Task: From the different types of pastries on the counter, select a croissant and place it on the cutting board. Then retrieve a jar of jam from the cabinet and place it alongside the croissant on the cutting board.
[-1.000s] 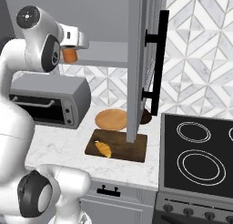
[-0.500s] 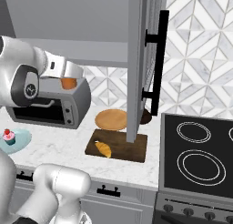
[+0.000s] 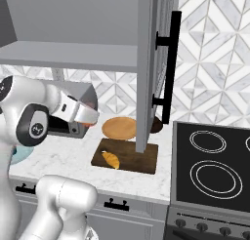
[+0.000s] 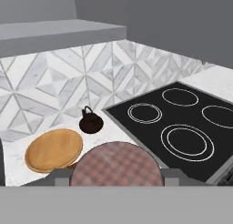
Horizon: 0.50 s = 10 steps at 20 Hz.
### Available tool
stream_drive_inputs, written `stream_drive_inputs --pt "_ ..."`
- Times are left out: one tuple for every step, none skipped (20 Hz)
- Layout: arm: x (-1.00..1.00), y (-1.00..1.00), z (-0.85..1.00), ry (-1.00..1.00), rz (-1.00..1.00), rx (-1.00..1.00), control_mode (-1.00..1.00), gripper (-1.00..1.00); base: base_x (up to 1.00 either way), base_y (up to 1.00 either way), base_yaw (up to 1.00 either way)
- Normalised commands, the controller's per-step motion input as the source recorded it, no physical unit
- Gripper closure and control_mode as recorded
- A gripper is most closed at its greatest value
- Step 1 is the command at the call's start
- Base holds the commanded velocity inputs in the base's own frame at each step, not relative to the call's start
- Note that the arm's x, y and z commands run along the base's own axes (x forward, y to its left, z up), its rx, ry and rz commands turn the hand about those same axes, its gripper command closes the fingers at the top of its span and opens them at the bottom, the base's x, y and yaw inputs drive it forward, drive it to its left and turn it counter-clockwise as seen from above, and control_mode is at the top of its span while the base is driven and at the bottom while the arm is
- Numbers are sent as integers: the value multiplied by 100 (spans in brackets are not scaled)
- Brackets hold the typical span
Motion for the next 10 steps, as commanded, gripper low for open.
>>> stream_drive_inputs --pt "0 -40 -67 0 -6 -12 -100 100 0 0 0" --pt "0 -39 -79 0 -5 -13 -100 100 0 0 0" --pt "0 -41 -86 0 -5 -14 -100 100 0 0 0" --pt "0 -31 -87 0 -2 -9 -100 100 0 0 0" --pt "1 -26 -83 0 0 0 -100 100 0 0 0" --pt "4 -20 -85 0 0 0 -100 100 0 0 0" --pt "14 -11 -89 0 0 0 -100 100 0 0 0" --pt "27 -7 -100 5 0 0 -100 100 0 0 0" --pt "34 -4 -100 8 0 0 -100 100 0 0 0" --pt "49 -9 -100 10 0 0 -100 100 0 0 0"
